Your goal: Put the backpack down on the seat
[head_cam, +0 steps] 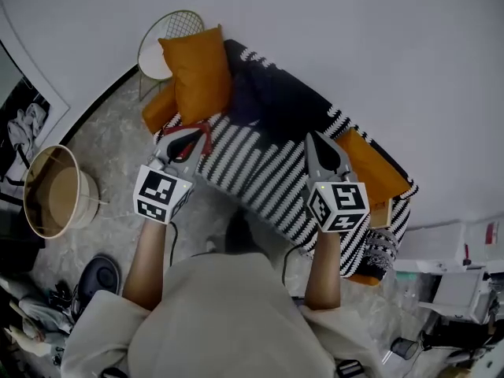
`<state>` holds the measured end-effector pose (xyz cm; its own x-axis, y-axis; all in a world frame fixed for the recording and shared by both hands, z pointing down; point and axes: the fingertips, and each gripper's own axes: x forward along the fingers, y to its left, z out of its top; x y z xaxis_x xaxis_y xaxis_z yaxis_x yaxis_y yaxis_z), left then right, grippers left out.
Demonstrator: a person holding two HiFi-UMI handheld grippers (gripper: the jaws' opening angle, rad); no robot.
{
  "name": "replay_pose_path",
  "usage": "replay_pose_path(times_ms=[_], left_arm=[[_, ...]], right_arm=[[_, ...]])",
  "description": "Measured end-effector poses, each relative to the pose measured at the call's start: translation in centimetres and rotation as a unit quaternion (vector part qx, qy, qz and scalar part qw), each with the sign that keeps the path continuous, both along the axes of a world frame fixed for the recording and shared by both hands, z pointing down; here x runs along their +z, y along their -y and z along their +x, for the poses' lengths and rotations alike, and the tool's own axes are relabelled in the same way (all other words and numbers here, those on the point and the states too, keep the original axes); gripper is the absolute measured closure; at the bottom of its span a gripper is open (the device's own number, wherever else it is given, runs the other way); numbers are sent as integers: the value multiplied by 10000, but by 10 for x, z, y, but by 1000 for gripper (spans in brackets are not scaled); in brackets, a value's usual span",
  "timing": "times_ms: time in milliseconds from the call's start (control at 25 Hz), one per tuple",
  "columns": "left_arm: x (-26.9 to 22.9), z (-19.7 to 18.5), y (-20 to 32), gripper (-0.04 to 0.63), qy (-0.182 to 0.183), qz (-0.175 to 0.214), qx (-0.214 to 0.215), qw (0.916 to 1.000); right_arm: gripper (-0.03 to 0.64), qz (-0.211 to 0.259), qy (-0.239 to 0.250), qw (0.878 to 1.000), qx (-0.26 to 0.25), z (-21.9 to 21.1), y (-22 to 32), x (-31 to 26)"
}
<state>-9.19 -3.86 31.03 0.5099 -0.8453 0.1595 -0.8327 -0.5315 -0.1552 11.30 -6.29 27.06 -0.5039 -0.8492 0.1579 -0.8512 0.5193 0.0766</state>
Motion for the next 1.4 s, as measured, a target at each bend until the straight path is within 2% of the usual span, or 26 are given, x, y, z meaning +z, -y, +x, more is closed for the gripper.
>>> replay_pose_path(times_ms=[160,480,760,1040,1400], left_arm=[[-12,15,-27,591,51,150,148,9998],[-30,29,-76,591,-15,348,175,9992],[-55,26,-100,591,119,655,63,9978],[-67,29,-107,591,279,800,-32,9964],[-58,32,-112,591,224,694,-55,9973]], right_arm=[[611,141,-30,9999,-74,8,-30,-12],[611,327,-279,9986,-312,7,-82,-24],[612,530,-418,9964,-514,-3,-110,-41],[612,595,-392,9958,-582,-1,-114,-43],[612,451,-346,9966,-594,4,-118,-27]])
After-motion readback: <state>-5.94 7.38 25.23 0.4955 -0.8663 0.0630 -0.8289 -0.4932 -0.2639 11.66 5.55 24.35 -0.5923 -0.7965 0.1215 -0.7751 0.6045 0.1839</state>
